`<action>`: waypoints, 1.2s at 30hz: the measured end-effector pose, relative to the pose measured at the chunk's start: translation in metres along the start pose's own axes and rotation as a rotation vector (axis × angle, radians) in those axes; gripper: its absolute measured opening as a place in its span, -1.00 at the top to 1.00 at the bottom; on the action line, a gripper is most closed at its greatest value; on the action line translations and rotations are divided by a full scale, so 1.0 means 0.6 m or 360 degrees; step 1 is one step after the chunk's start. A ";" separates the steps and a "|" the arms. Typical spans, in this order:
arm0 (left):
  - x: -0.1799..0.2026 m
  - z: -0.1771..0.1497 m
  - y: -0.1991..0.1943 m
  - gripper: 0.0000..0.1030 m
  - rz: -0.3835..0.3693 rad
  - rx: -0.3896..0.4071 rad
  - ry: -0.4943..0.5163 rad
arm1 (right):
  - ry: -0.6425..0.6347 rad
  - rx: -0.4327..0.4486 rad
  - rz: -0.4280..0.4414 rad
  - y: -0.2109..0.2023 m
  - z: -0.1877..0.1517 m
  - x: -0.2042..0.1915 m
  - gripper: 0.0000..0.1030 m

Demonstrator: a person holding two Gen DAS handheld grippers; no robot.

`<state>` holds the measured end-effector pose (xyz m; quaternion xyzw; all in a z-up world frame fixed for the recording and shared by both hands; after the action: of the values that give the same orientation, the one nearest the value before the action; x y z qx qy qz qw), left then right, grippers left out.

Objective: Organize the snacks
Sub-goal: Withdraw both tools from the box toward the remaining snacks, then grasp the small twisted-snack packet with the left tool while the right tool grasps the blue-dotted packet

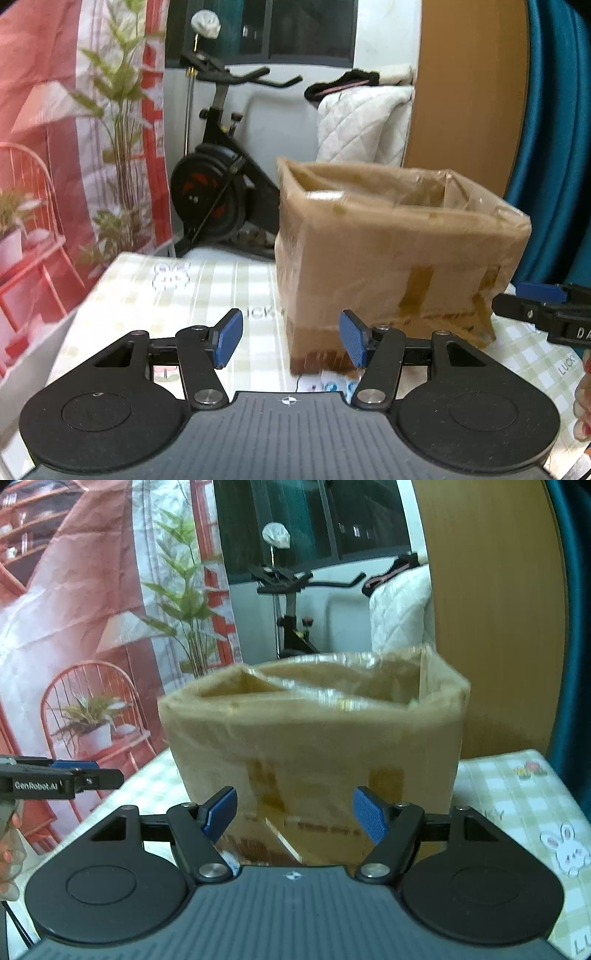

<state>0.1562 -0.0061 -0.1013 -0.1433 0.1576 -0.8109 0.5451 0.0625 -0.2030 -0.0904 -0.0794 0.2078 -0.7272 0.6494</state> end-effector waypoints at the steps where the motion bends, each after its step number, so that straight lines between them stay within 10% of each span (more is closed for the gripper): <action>1: -0.002 -0.006 0.002 -0.17 0.0001 -0.0012 -0.0001 | 0.0001 -0.0015 -0.0009 0.002 -0.009 -0.001 -0.41; 29: 0.055 -0.177 0.183 0.01 -0.0238 -0.0478 -0.0202 | 0.0125 -0.0342 -0.0117 0.034 -0.157 0.050 -0.32; 36: 0.113 -0.186 0.164 0.01 -0.0571 -0.0488 -0.0261 | 0.0175 -0.0370 -0.0188 0.026 -0.170 0.081 -0.32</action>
<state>0.1688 -0.0928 -0.2392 -0.3153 0.2061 -0.8469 0.3752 0.0306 -0.2310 -0.1964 -0.1261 0.3209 -0.7384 0.5796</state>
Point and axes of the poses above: each gripper's, at about its wrist camera, not at the fingertips, and y roughly the way its jaws point, x to its right, z to its top, the point moved 4 cm from there along y, roughly the way its jaws point, and after that the axes turned 9 degrees about x, right-handed, at the moved point
